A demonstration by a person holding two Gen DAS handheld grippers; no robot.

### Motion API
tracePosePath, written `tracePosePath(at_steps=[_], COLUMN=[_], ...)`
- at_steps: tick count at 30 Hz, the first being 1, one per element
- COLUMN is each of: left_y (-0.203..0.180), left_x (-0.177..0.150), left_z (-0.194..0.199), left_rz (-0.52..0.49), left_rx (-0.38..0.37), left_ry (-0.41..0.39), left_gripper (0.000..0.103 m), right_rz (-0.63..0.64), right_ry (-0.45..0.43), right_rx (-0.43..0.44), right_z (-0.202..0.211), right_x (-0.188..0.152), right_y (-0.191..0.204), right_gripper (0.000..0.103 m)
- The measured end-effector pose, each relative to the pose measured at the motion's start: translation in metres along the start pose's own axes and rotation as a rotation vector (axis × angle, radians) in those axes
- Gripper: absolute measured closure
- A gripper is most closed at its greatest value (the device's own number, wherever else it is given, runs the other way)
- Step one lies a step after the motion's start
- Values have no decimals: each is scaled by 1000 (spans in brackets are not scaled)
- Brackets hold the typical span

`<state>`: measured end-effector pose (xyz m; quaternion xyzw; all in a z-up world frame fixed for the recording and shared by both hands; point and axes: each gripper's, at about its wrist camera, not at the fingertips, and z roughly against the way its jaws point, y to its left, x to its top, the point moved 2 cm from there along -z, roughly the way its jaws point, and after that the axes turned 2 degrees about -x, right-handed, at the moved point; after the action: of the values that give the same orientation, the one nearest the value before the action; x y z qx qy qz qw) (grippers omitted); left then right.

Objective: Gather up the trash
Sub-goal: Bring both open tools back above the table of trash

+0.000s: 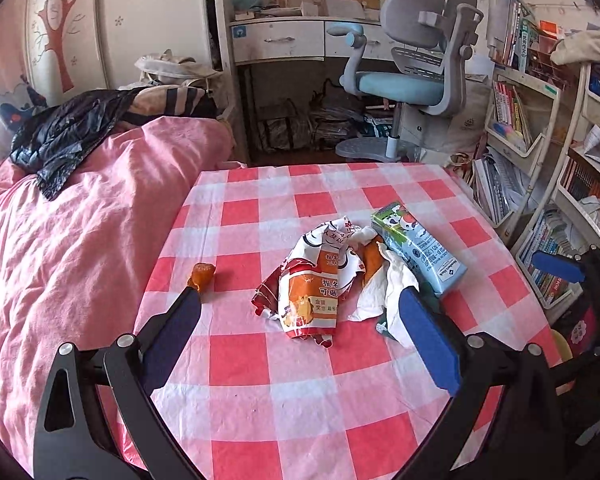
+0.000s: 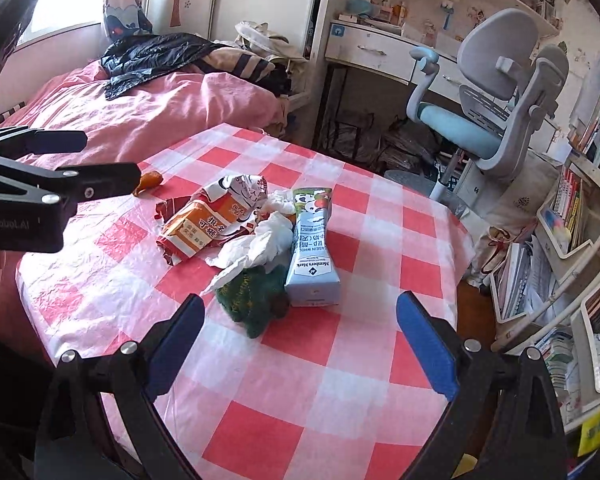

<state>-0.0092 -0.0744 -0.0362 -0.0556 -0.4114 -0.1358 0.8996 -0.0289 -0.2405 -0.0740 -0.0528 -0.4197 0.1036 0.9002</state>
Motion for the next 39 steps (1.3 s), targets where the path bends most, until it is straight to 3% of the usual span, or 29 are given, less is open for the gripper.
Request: tracePosePath(at_steps=[14,39], left_y=[-10,13], left_x=[-4,2], left_z=[-25,-29], left_rz=[5,86], left_rx=[-7,18], left_ry=[98,103], left_gripper=[7,7], right_rz=[3,60], right_ry=[41,50], right_rx=[-2,22], right_z=[-13,-18], right_x=[-1,-3], right_y=[-3,5], right_gripper=[10,10])
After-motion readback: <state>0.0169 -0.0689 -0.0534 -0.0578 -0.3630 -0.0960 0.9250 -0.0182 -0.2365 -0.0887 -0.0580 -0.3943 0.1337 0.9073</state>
